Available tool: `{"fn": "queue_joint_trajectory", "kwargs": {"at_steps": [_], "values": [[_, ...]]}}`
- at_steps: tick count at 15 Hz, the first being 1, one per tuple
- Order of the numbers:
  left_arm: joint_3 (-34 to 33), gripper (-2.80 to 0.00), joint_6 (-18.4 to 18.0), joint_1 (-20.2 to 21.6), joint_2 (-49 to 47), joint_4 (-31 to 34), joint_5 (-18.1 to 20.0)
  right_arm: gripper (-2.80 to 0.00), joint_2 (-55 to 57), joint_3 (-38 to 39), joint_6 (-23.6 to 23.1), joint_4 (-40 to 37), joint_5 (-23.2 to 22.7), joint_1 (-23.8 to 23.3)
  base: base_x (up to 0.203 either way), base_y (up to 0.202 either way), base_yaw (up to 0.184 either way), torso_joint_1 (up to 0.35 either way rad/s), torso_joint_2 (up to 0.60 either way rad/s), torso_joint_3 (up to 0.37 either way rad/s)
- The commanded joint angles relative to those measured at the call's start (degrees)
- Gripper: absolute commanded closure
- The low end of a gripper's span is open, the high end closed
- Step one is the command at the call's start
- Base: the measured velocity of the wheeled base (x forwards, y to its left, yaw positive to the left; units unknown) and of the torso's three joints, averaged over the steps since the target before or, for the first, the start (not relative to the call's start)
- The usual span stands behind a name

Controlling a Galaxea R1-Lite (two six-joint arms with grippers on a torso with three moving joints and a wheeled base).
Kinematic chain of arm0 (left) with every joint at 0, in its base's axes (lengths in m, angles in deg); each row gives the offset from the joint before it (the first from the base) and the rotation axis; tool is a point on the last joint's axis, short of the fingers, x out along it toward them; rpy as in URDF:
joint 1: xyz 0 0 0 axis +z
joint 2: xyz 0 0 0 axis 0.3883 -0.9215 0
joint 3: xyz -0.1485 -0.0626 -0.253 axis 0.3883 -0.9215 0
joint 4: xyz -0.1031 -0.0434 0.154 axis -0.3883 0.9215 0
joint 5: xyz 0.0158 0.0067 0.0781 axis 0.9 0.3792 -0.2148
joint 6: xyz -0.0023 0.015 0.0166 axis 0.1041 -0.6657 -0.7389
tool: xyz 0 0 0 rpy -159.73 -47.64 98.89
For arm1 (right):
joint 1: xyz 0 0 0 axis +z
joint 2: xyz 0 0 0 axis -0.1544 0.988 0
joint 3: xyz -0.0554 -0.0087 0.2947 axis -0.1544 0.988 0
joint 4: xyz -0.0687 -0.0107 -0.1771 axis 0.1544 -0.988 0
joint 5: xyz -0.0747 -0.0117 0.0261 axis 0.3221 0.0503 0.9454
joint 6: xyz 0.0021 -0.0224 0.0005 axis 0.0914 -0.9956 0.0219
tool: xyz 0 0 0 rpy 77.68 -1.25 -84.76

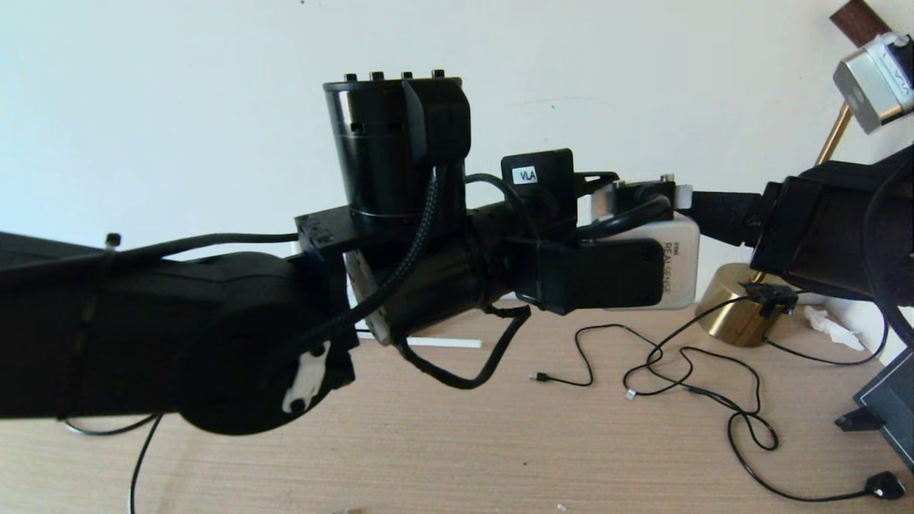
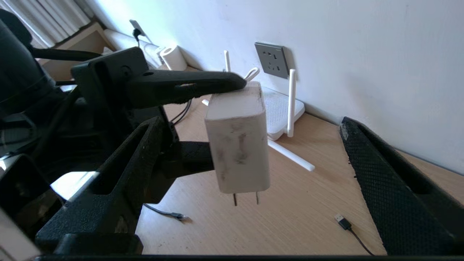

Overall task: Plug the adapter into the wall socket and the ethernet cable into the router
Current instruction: Hand it to the other hand

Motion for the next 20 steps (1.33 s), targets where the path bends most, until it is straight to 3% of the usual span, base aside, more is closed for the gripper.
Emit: {"fn": "queue_joint_trajectory", "kwargs": {"at_steps": [1, 16, 17, 20], "values": [[-0.03, 0.0, -0.41, -0.06, 0.18, -0.13, -0.02, 0.0, -0.05, -0.02, 0.09, 0.14, -0.11, 0.05, 0.0, 0.0, 0.0, 0.0, 0.0, 0.0], [-4.25, 0.0, -0.24, -0.39, 2.02, -0.34, 0.09, 0.0, -0.05, 0.4, -0.26, 0.14, -0.23, 0.49, 0.0, 0.0, 0.0, 0.0, 0.0, 0.0], [-4.47, -2.8, -0.24, -0.39, 2.2, -0.34, 0.13, 0.0, -0.05, 0.31, -0.26, 0.18, -0.23, 0.58, 0.0, 0.0, 0.0, 0.0, 0.0, 0.0], [-6.48, -2.8, 1.36, -1.09, 3.65, -0.28, 0.34, 0.0, -0.3, 0.55, -0.26, 0.23, -0.39, 0.65, 0.0, 0.0, 0.0, 0.0, 0.0, 0.0]]}}
